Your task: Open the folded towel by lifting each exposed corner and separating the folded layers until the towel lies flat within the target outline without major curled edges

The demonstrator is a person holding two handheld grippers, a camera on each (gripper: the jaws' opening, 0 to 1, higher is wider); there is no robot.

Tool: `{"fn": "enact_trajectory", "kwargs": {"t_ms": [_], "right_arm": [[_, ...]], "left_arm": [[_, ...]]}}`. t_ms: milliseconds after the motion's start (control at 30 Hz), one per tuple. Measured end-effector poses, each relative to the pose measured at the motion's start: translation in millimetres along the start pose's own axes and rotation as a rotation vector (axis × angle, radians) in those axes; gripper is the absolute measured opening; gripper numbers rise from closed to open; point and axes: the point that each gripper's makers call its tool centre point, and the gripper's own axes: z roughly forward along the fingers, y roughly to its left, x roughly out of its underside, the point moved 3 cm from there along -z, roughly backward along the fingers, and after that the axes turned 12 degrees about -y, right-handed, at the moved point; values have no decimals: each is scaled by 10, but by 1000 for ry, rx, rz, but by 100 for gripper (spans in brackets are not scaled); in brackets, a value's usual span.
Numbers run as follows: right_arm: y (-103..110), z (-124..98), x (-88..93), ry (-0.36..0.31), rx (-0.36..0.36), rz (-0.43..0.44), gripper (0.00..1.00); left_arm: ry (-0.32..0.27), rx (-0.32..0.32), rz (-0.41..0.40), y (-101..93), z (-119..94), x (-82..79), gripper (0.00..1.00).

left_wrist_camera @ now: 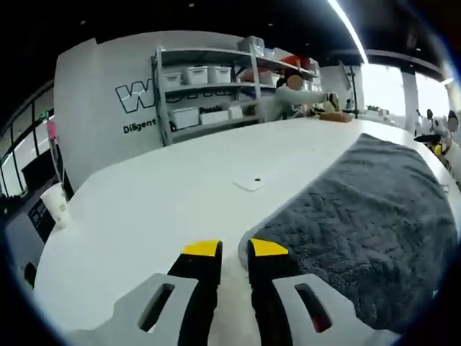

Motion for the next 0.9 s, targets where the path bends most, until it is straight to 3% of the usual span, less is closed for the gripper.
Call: {"fn": "enact_trajectory", "kwargs": {"t_ms": [233, 400, 533, 633, 767, 900], "right_arm": [[-8, -110, -92, -26, 6, -17, 97], [5, -172, -118, -33, 9, -24, 97], [30, -195, -135, -38, 3, -25, 98], [52, -191, -150, -46, -5, -18, 98], [62, -174, -172, -52, -19, -9, 99], [36, -147, -189, -48, -29, -11, 99]], "left_arm": [[-159, 87, -81, -383, -414, -439, 30], [-195, 129, -86, -708, -786, -594, 38], [-207, 184, -101, -1054, -1064, -611, 46], [-190, 221, -106, -1268, -1213, -579, 58], [-174, 215, -105, -1466, -1400, -530, 77], [-144, 228, -103, -1578, -1521, -464, 83]]}}
